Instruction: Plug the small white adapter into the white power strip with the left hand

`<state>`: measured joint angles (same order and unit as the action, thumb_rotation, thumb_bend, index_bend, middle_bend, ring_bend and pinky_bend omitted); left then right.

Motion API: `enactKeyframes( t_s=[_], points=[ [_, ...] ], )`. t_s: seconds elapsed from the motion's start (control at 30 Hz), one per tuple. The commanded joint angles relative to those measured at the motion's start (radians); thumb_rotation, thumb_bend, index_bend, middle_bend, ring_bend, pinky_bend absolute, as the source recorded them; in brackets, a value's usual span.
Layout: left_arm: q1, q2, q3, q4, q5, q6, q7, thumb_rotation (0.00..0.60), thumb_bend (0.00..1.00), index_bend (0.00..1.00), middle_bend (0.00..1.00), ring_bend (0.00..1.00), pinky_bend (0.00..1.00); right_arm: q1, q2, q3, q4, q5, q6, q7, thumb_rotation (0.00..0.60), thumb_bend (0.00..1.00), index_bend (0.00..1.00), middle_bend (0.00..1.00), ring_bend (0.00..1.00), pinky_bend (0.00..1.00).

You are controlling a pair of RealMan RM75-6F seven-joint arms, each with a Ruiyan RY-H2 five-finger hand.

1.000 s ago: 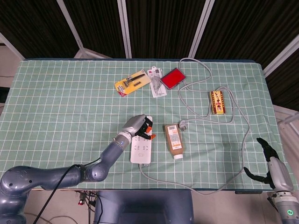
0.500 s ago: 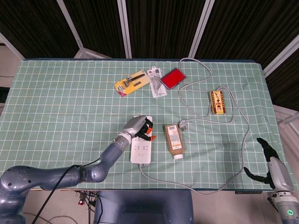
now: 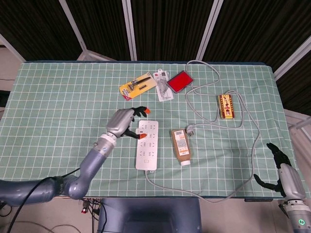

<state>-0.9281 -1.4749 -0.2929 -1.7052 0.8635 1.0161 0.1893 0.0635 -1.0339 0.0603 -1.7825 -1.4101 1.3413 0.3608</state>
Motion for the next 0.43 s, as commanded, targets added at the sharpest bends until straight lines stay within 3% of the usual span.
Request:
enactKeyframes(
  t_s=[0.03,0.3,0.43],
  points=[
    [0.156,0.152,0.174,-0.145,0.185,0.191,0.146,0.600,0.01,0.07,0.03,0.03,0.11,-0.002,-0.003,-0.002,0.003,-0.006,0.006,-0.008,0.600,0.34,0.00,0.00,0.00,0.00],
    [0.428,0.278,0.407,-0.197,0.401,0.484,0.207,0.600,0.00,0.00,0.00,0.00,0.03,-0.004,-0.012,-0.008,0.004,-0.016,0.013,-0.031,0.600,0.34,0.00,0.00,0.00,0.00],
    [0.528,0.296,0.464,-0.130,0.481,0.580,0.194,0.600,0.00,0.00,0.00,0.00,0.03,-0.005,-0.015,-0.008,0.008,-0.018,0.019,-0.041,0.600,0.34,0.00,0.00,0.00,0.00]
  ],
)
